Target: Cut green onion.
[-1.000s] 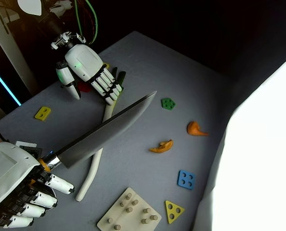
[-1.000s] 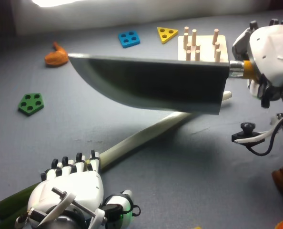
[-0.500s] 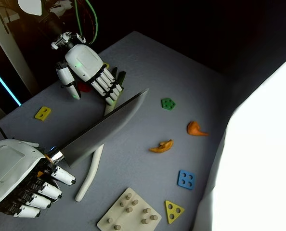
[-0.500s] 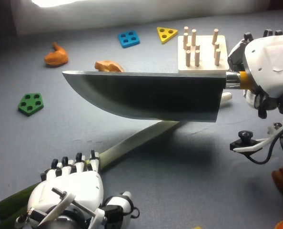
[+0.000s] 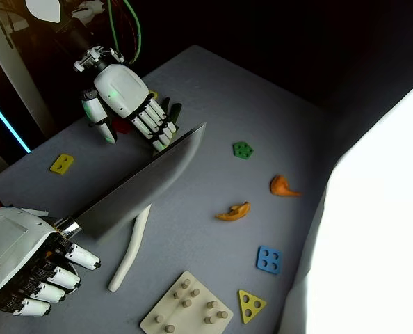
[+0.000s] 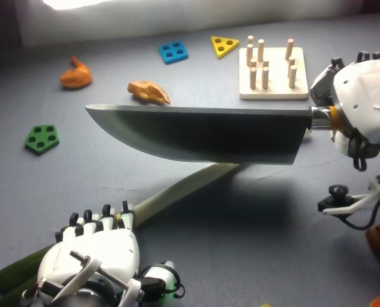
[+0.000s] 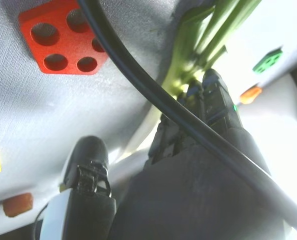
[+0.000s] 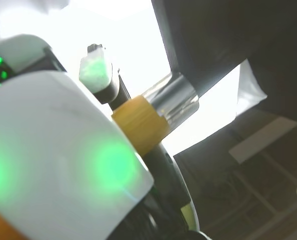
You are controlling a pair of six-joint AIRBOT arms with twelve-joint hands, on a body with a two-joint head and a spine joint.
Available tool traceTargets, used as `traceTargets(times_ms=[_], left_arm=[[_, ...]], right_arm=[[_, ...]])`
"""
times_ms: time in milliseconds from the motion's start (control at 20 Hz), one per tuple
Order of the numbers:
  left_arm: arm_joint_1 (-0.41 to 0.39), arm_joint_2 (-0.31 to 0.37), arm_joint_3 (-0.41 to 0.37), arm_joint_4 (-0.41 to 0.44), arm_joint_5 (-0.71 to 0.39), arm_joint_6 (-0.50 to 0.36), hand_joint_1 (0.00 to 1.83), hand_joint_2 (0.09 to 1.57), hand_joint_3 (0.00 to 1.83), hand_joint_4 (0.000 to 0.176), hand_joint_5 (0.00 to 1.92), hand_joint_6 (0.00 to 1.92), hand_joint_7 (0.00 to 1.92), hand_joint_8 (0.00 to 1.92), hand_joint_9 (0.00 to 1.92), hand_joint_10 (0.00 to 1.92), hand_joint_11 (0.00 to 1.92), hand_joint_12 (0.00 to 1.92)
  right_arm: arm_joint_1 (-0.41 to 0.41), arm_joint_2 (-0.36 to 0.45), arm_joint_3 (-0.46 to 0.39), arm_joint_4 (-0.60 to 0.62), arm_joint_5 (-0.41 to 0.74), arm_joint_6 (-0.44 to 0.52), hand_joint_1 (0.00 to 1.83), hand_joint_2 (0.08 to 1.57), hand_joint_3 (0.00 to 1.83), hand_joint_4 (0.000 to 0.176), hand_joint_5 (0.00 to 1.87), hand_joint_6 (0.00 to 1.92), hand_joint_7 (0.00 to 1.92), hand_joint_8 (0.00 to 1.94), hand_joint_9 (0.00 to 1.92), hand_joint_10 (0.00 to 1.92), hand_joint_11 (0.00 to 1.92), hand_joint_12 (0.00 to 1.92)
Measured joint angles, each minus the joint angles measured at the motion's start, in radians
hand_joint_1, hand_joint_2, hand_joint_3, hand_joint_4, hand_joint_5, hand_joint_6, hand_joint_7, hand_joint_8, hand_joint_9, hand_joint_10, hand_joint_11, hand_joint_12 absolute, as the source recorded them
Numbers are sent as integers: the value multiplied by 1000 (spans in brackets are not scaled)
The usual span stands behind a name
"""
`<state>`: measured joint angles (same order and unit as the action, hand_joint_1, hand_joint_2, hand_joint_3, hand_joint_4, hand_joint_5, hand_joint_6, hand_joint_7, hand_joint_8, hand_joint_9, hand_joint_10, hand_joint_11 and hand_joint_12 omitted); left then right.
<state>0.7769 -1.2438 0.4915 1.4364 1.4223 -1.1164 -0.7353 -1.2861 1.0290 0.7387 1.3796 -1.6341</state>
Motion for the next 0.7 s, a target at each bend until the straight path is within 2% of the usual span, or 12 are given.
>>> traceTargets(times_ms=[550, 700], left_arm=[[0, 0, 0, -1, 0, 0, 67, 1418, 4, 0, 17, 6, 6, 2, 0, 0, 0, 0], [0, 0, 0, 0, 0, 0, 87, 1425, 5, 0, 16, 3, 10, 3, 0, 0, 0, 0]], right_arm=[[-54, 66, 0, -5, 0, 10, 1569, 756, 841, 176, 1337, 1921, 1555, 1941, 1617, 1921, 1667, 1921], [-55, 100, 0, -3, -20, 37, 1568, 765, 829, 176, 1263, 1921, 1546, 1941, 1607, 1921, 1646, 1921]])
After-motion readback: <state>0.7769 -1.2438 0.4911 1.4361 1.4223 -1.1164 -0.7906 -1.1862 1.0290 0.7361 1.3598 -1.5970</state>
